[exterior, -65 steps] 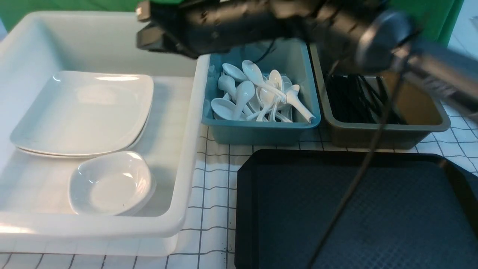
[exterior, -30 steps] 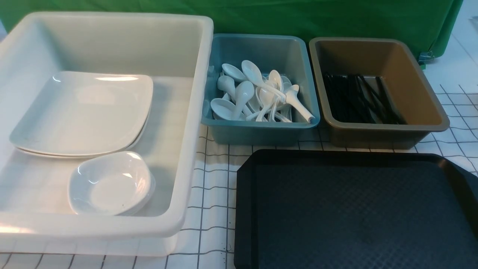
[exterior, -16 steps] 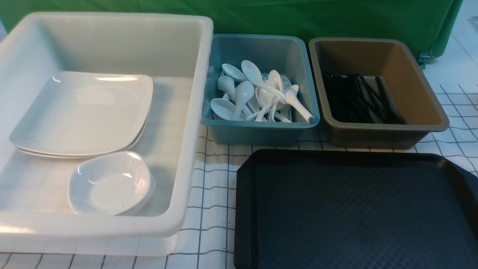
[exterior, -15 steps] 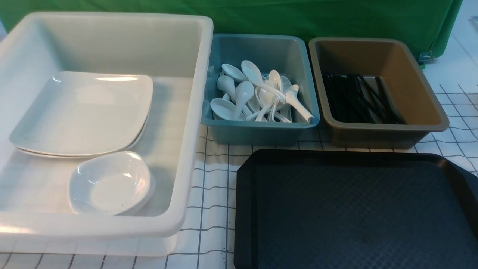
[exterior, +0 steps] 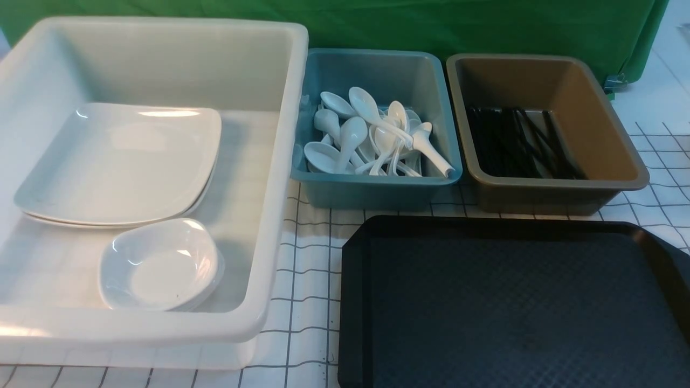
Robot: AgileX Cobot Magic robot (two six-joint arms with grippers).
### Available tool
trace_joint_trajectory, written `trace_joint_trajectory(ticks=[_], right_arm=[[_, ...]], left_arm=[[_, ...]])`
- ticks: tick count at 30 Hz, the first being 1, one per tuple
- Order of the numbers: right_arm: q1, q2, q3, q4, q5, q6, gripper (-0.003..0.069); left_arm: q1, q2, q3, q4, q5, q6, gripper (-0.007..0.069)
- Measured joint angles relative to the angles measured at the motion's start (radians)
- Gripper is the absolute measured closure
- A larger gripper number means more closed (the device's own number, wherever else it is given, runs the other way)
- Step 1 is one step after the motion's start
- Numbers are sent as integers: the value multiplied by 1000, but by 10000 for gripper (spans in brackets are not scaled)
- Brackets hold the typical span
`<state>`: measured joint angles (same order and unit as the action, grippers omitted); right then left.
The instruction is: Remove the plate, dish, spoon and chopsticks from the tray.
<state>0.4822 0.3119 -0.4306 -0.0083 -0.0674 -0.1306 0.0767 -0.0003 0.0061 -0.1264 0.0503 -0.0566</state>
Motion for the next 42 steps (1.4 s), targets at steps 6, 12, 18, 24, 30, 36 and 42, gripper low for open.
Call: trace_joint_trajectory(ticks=[6, 12, 18, 24, 30, 36, 42], right_arm=[[0, 0, 0, 0, -3, 1, 613], [0, 0, 0, 0, -3, 7, 592], [0, 0, 0, 0, -3, 7, 581], [0, -2, 25, 0, -20, 7, 564], [-16, -53, 126, 0, -21, 18, 550], [-156, -140, 232, 0, -19, 48, 538], [-327, -260, 346, 0, 67, 52, 528]], left_arm=[[0, 0, 0, 0, 0, 0, 620], [0, 0, 0, 0, 0, -1, 620], [0, 0, 0, 0, 0, -1, 620], [0, 0, 0, 0, 0, -1, 620], [0, 0, 0, 0, 0, -1, 620], [0, 0, 0, 0, 0, 0, 620], [0, 0, 0, 0, 0, 0, 620]])
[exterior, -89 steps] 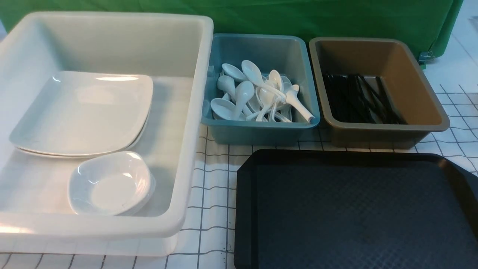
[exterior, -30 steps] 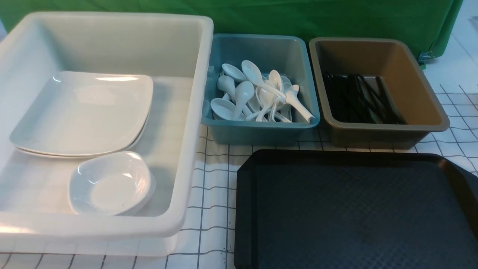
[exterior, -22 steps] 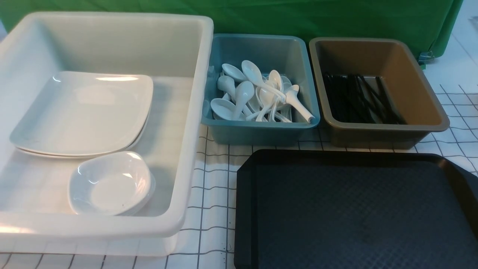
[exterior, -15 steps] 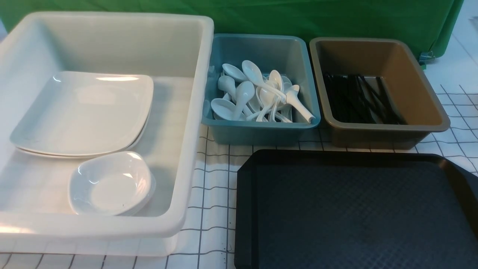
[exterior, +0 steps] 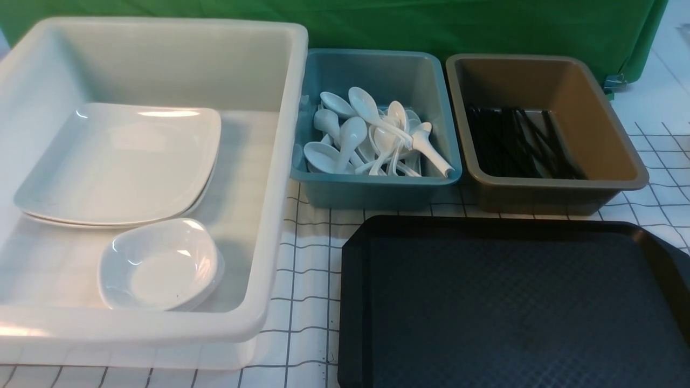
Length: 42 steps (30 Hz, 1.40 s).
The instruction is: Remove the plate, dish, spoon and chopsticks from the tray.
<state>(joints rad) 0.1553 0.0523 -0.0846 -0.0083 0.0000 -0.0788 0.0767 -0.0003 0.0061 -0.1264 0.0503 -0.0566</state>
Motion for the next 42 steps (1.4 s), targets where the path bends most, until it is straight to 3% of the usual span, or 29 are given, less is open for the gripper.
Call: trace_joint_trajectory(ticks=[4, 9, 42], right_arm=[[-125, -37, 52, 0, 143, 0, 519], [-193, -37, 70, 0, 189, 11, 506], [-200, -37, 71, 8, 184, 52, 424]], left_arm=[[0, 0, 0, 0, 0, 0, 620], [0, 0, 0, 0, 0, 0, 620], [0, 0, 0, 0, 0, 1, 620]])
